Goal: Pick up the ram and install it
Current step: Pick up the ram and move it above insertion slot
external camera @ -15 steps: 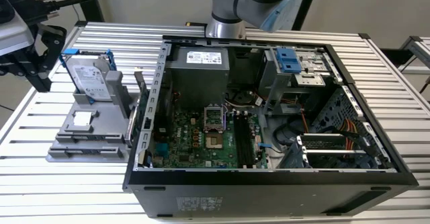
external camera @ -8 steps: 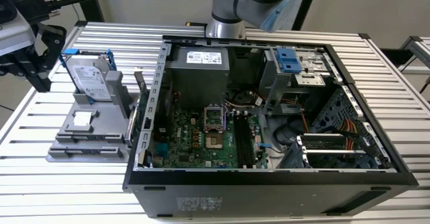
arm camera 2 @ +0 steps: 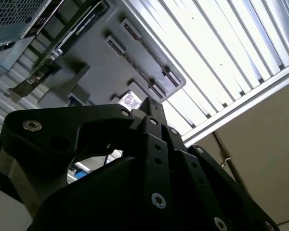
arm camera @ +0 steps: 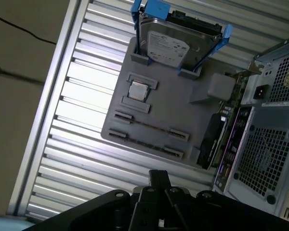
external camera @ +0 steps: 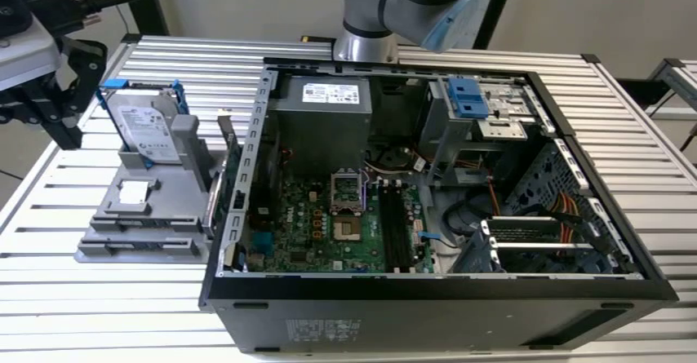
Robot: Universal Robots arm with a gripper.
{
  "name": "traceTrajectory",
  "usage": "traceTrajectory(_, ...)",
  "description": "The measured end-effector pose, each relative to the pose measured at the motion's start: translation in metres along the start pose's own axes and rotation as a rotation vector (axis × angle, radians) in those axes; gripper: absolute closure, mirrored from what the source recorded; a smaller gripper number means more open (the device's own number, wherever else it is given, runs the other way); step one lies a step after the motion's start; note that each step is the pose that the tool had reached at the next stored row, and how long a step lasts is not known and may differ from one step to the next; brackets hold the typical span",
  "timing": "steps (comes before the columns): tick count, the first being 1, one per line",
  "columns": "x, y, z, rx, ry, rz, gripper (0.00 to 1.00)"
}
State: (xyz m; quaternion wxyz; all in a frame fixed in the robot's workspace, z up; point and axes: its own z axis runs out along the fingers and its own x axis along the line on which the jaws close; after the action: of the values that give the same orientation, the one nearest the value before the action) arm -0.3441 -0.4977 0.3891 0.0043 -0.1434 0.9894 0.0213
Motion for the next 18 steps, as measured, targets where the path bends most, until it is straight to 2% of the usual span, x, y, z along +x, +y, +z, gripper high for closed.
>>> traceTrajectory(18,0.0000,0.0000,0.0000,0.0009,0.0037,-0.074,1.00)
